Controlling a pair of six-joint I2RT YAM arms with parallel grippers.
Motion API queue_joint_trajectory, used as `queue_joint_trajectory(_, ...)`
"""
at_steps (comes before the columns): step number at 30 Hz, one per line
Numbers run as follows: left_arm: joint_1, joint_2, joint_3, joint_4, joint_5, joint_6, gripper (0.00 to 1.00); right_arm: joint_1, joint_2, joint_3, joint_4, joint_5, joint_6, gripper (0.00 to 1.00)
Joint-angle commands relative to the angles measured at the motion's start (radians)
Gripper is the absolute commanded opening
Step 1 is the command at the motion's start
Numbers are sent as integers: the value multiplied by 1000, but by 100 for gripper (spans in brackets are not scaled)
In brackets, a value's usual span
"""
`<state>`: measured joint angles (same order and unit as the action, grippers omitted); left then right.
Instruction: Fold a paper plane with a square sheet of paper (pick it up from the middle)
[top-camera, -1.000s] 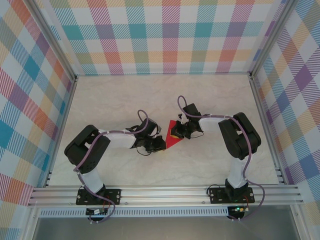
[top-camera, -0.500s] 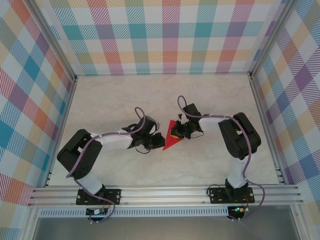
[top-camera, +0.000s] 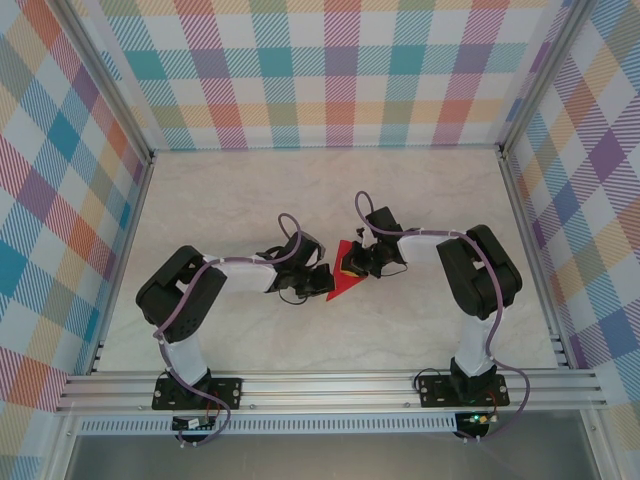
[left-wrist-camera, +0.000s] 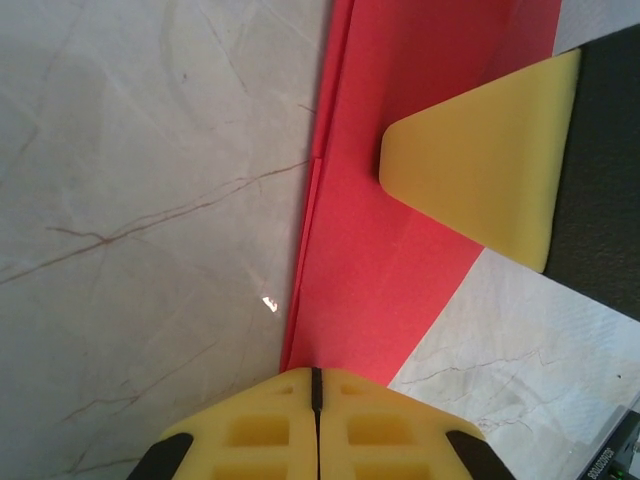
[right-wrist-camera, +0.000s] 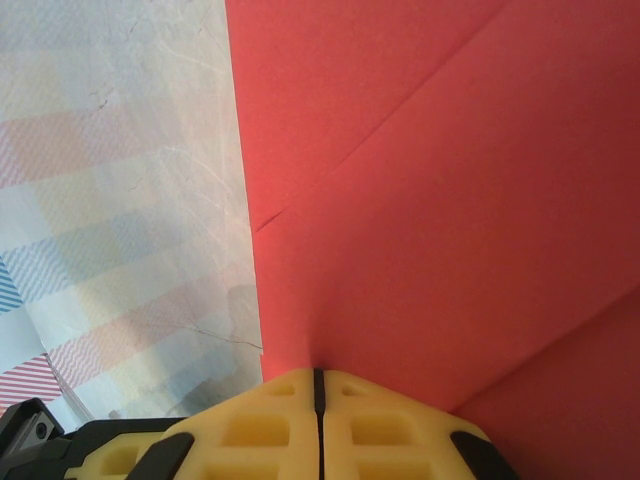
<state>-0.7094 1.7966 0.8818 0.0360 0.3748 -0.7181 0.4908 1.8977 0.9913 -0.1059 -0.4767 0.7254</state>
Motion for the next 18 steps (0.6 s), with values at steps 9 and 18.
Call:
queue_joint_trajectory(9, -15, 12, -34, -75, -42, 15, 2, 5, -14, -26, -9, 45, 0, 7)
queue_joint_trajectory(18, -17, 6, -34, -88, -62, 17, 1, 71, -95, -68, 19, 52, 11, 7)
